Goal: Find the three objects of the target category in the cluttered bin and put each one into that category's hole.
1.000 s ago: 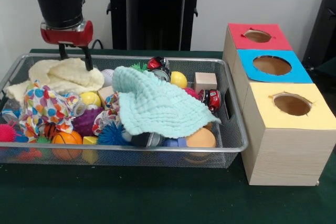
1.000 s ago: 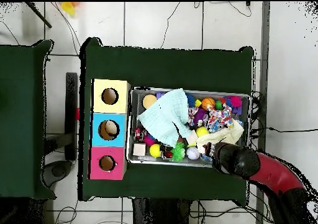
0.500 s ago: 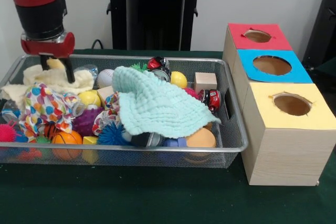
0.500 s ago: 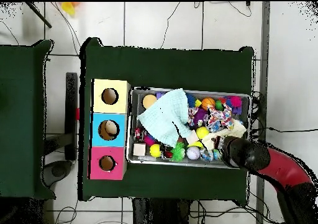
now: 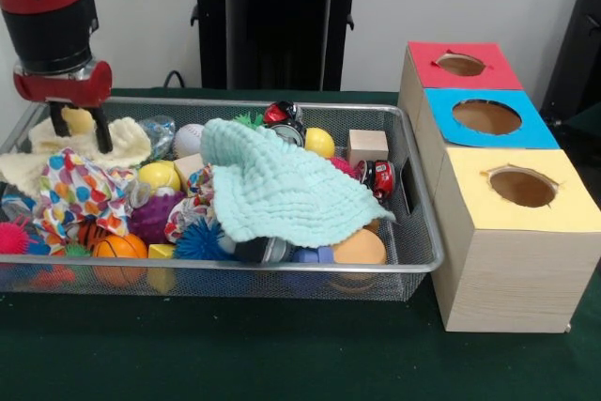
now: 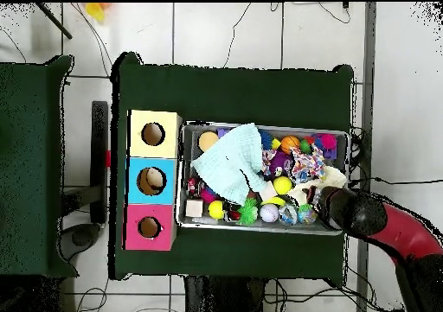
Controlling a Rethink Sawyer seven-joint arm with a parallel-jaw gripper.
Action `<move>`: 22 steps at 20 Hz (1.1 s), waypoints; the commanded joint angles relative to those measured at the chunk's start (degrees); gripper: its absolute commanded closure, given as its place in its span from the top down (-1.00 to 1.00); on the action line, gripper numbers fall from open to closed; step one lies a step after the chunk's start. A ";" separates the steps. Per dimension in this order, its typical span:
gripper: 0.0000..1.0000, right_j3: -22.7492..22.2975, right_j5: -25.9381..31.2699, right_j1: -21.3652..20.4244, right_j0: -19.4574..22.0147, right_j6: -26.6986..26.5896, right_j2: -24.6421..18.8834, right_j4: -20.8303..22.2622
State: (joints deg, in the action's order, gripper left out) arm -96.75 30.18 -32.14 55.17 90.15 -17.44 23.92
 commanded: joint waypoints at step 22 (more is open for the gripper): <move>1.00 -7.62 6.09 -10.93 -5.48 -1.41 -4.85 -3.32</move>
State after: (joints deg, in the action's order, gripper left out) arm -103.96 31.85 -46.58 50.20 90.15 -18.10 21.64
